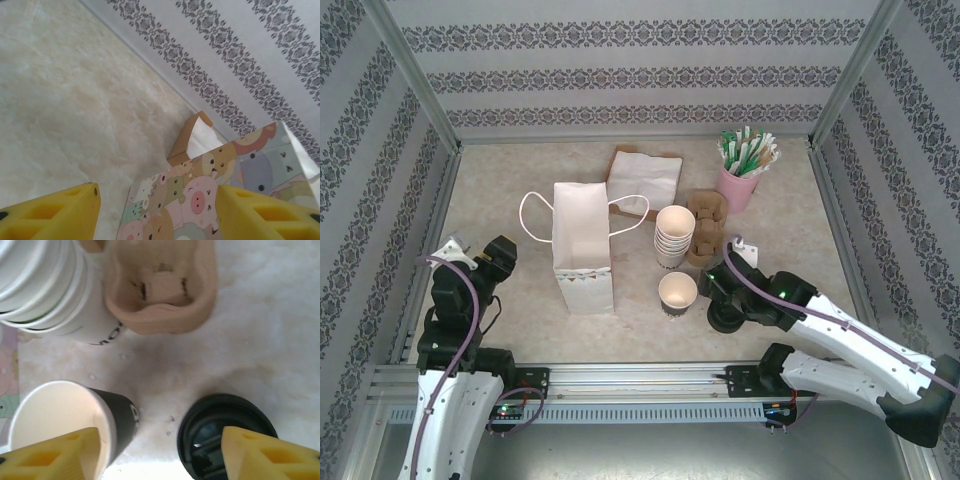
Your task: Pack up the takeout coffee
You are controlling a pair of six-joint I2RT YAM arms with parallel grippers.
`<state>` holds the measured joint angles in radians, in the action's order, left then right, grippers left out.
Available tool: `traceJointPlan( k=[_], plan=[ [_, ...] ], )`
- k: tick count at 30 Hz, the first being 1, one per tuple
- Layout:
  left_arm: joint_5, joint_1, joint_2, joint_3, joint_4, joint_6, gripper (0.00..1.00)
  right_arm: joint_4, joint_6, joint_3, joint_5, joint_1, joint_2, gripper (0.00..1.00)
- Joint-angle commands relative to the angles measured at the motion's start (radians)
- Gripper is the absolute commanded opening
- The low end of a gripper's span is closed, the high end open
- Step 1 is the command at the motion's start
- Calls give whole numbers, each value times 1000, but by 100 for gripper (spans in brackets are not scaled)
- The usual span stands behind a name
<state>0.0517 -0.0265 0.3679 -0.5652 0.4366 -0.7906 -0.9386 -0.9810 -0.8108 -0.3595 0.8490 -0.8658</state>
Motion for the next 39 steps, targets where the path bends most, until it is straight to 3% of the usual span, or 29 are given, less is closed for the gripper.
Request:
traceJointPlan(
  k=[1,15,39],
  plan=[
    [26,-9,12,37,-5,-25,63,-124,-61,21,49,-36,1,73],
    [102,-9,84,122,-39,-78,64,-84,-42,105,144,-114,-136,76],
    [143,-9,143,150,-72,-110,65,-35,-33,147,178,-118,-197,78]
  ],
)
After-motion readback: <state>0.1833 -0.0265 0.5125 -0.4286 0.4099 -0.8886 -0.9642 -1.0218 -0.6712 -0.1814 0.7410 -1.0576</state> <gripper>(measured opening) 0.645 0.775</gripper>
